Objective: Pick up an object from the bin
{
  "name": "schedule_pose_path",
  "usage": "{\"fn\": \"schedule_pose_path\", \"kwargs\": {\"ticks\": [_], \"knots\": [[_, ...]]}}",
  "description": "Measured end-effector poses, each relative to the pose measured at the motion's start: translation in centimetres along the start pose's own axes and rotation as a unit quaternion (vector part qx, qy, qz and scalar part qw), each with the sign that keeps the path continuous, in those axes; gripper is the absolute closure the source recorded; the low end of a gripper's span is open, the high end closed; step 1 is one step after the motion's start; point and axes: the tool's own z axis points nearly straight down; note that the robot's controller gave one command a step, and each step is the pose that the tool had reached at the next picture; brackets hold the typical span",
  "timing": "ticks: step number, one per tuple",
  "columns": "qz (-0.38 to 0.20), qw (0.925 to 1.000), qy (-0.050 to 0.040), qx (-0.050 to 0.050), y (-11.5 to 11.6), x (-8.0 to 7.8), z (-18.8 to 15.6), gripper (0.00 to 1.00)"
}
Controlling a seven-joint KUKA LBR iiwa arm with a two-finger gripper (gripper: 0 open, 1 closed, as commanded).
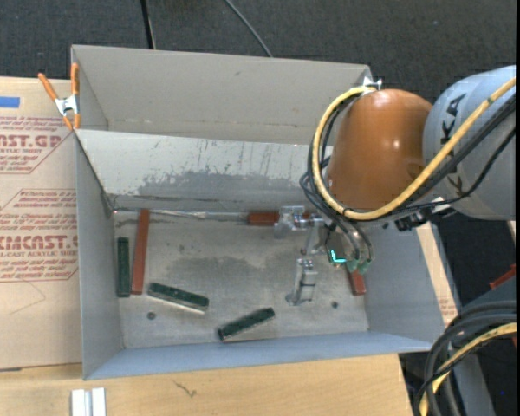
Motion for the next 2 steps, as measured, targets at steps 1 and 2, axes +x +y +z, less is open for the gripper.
{"fn": "schedule_pose_path", "kwargs": {"ticks": [1, 2], "knots": [[0.0, 1.0, -0.0037, 0.0, 0.0, -0.2, -0.3, 0.0], [-0.039, 0.9992, -0.0063, 0.0, 0.1, 0.3, 3.2, 0.0]]}}
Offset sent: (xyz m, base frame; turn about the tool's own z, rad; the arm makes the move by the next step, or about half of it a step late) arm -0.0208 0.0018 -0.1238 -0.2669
